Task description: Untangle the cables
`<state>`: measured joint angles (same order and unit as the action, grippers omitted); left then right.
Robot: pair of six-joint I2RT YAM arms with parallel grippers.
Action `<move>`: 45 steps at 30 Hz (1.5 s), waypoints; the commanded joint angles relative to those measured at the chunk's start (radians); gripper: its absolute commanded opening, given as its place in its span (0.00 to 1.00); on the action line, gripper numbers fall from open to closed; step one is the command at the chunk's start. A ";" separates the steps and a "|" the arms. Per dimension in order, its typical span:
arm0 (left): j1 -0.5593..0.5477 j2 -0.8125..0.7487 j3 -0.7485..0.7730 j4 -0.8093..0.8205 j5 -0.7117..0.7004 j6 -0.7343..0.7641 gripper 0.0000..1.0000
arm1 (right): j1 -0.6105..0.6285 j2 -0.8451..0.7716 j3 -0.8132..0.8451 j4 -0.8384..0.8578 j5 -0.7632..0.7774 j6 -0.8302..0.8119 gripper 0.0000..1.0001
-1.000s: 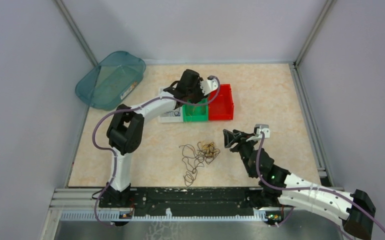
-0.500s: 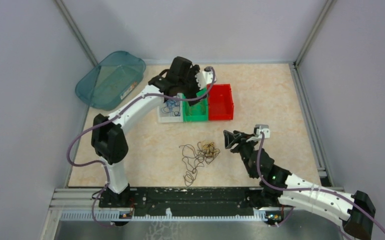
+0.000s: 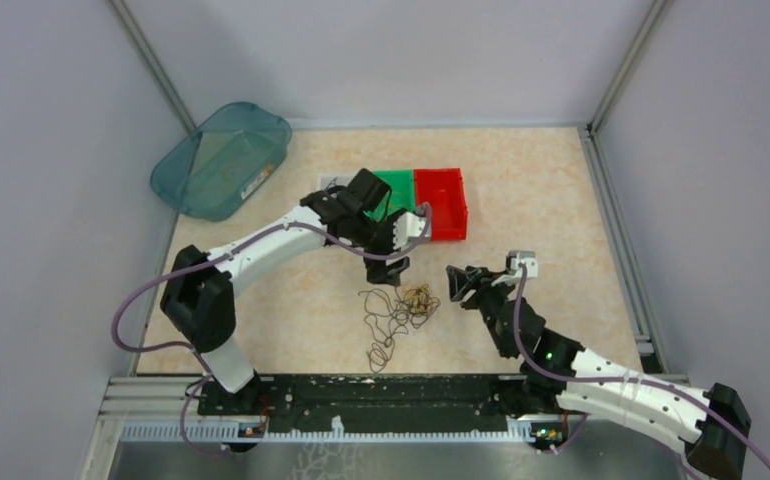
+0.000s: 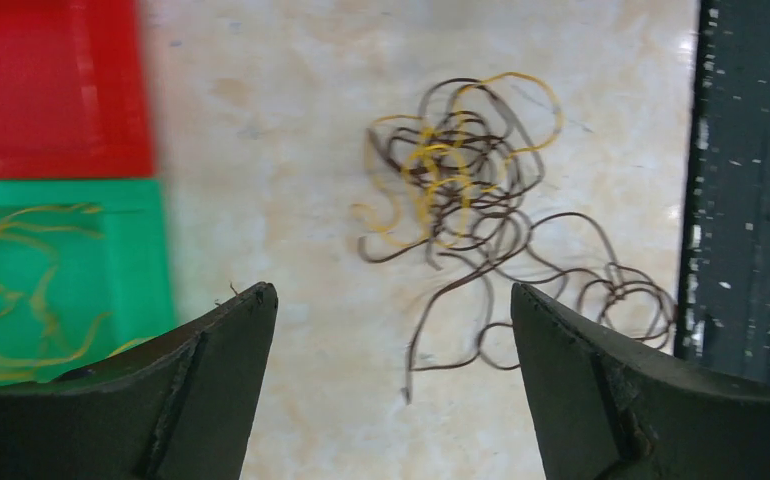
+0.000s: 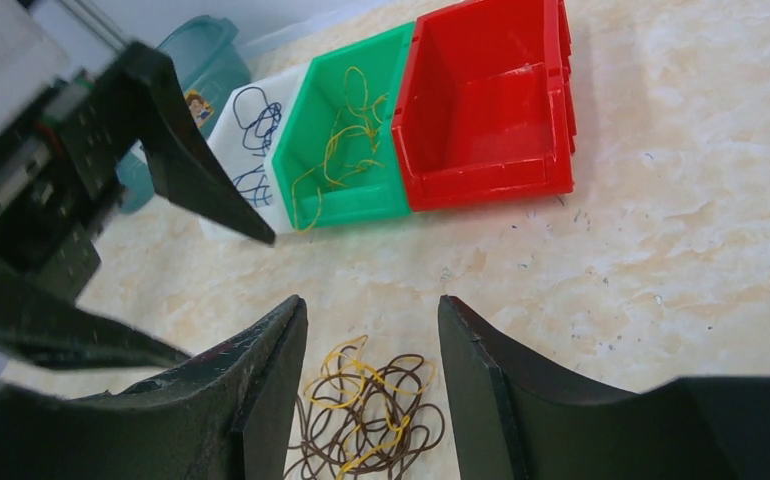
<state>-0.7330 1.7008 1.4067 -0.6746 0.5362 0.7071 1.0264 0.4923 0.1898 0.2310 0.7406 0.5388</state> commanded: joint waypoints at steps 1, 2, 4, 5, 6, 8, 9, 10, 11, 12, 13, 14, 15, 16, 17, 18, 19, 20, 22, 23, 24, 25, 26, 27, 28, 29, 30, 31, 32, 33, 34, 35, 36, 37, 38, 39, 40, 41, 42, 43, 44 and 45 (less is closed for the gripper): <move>-0.058 0.017 -0.037 0.015 0.097 -0.040 0.90 | -0.007 -0.041 -0.005 -0.030 0.007 0.040 0.51; -0.074 0.029 -0.038 0.028 0.099 -0.058 0.89 | -0.007 -0.050 -0.008 -0.043 0.012 0.042 0.51; -0.100 0.049 -0.040 0.053 0.093 -0.079 0.87 | -0.007 -0.068 -0.012 -0.061 0.023 0.049 0.50; -0.112 0.058 -0.040 0.068 0.089 -0.090 0.86 | -0.008 -0.077 -0.012 -0.074 0.027 0.050 0.50; -0.120 0.066 -0.039 0.080 0.086 -0.096 0.85 | -0.008 -0.083 -0.011 -0.084 0.030 0.052 0.50; -0.133 0.085 -0.031 0.091 0.083 -0.108 0.84 | -0.007 -0.094 -0.008 -0.106 0.035 0.052 0.50; -0.138 0.095 -0.026 0.095 0.078 -0.110 0.83 | -0.008 -0.099 -0.006 -0.115 0.037 0.053 0.50; -0.142 0.103 -0.023 0.099 0.071 -0.111 0.82 | -0.008 -0.105 -0.006 -0.122 0.039 0.052 0.50; -0.146 0.110 -0.019 0.101 0.065 -0.106 0.81 | -0.009 -0.110 -0.006 -0.125 0.040 0.054 0.50; -0.148 0.118 -0.015 0.101 0.062 -0.098 0.81 | -0.008 -0.116 -0.008 -0.128 0.041 0.055 0.50; -0.152 0.123 -0.013 0.101 0.059 -0.088 0.80 | -0.009 -0.120 -0.007 -0.130 0.042 0.057 0.50; -0.153 0.132 -0.007 0.100 0.055 -0.071 0.80 | -0.008 -0.125 -0.009 -0.131 0.042 0.059 0.50; -0.154 0.138 -0.003 0.099 0.052 -0.055 0.79 | -0.009 -0.129 -0.009 -0.133 0.042 0.060 0.50; -0.154 0.144 0.001 0.099 0.050 -0.042 0.76 | -0.009 -0.130 -0.009 -0.136 0.042 0.062 0.49; -0.154 0.151 0.006 0.101 0.051 -0.026 0.75 | -0.009 -0.129 -0.009 -0.139 0.044 0.064 0.49; -0.154 0.157 0.011 0.101 0.051 -0.015 0.72 | -0.009 -0.130 -0.009 -0.139 0.043 0.064 0.49; -0.155 0.164 0.015 0.102 0.053 -0.004 0.69 | -0.009 -0.129 -0.009 -0.139 0.043 0.066 0.49; -0.156 0.171 0.021 0.100 0.055 0.006 0.66 | -0.009 -0.129 -0.008 -0.139 0.043 0.066 0.49; -0.157 0.185 0.032 0.093 0.060 0.017 0.60 | -0.009 -0.131 -0.006 -0.141 0.044 0.066 0.49; -0.156 0.189 0.037 0.092 0.062 0.017 0.54 | -0.009 -0.131 -0.005 -0.145 0.045 0.066 0.49; -0.155 0.193 0.039 0.092 0.063 0.016 0.50 | -0.009 -0.132 -0.003 -0.146 0.045 0.066 0.49; -0.156 0.196 0.040 0.092 0.061 0.016 0.46 | -0.009 -0.134 -0.003 -0.148 0.046 0.066 0.49; -0.155 0.197 0.039 0.092 0.056 0.017 0.42 | -0.009 -0.136 -0.001 -0.150 0.046 0.065 0.49; -0.155 0.197 0.040 0.092 0.051 0.018 0.39 | -0.009 -0.137 -0.001 -0.150 0.046 0.066 0.49; -0.156 0.197 0.039 0.091 0.046 0.017 0.35 | -0.009 -0.141 -0.001 -0.152 0.046 0.064 0.49; -0.156 0.197 0.038 0.090 0.038 0.018 0.32 | -0.009 -0.144 0.000 -0.153 0.046 0.065 0.49; -0.155 0.196 0.034 0.091 0.032 0.020 0.29 | -0.009 -0.148 0.000 -0.156 0.047 0.067 0.48; -0.156 0.195 0.030 0.092 0.022 0.023 0.26 | -0.009 -0.152 0.000 -0.160 0.049 0.066 0.48; -0.155 0.193 0.029 0.091 0.013 0.026 0.24 | -0.009 -0.156 -0.001 -0.162 0.050 0.066 0.48; -0.156 0.191 0.028 0.091 0.001 0.026 0.21 | -0.009 -0.160 -0.001 -0.164 0.052 0.067 0.48; -0.156 0.188 0.026 0.095 -0.014 0.026 0.17 | -0.009 -0.163 -0.003 -0.165 0.052 0.066 0.48; -0.155 0.183 0.025 0.103 -0.033 0.026 0.15 | -0.009 -0.167 -0.005 -0.165 0.052 0.066 0.48; -0.155 0.178 0.021 0.113 -0.053 0.025 0.13 | -0.009 -0.170 -0.007 -0.166 0.054 0.068 0.48; -0.156 0.174 0.016 0.121 -0.072 0.026 0.11 | -0.009 -0.172 -0.009 -0.166 0.053 0.070 0.48; -0.155 0.169 0.011 0.127 -0.083 0.028 0.09 | -0.009 -0.172 -0.010 -0.164 0.052 0.072 0.48; -0.155 0.165 0.005 0.133 -0.093 0.029 0.07 | -0.009 -0.172 -0.011 -0.164 0.053 0.072 0.48; -0.156 0.161 -0.001 0.140 -0.103 0.026 0.03 | -0.009 -0.172 -0.012 -0.163 0.051 0.074 0.48; -0.156 0.157 -0.008 0.150 -0.116 0.022 0.00 | -0.009 -0.173 -0.012 -0.165 0.050 0.074 0.48; -0.156 0.152 -0.016 0.163 -0.133 0.017 0.00 | -0.009 -0.172 -0.012 -0.165 0.049 0.073 0.48; -0.156 0.146 -0.022 0.175 -0.150 0.012 0.00 | -0.009 -0.172 -0.012 -0.166 0.048 0.072 0.48; -0.156 0.139 -0.027 0.179 -0.163 0.005 0.00 | -0.009 -0.172 -0.012 -0.167 0.047 0.071 0.49; -0.156 0.128 -0.030 0.179 -0.177 -0.004 0.00 | -0.009 -0.172 -0.011 -0.165 0.043 0.066 0.50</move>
<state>-0.8814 1.8828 1.3987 -0.5377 0.4297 0.7189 1.0248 0.3328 0.1764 0.0540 0.7811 0.6067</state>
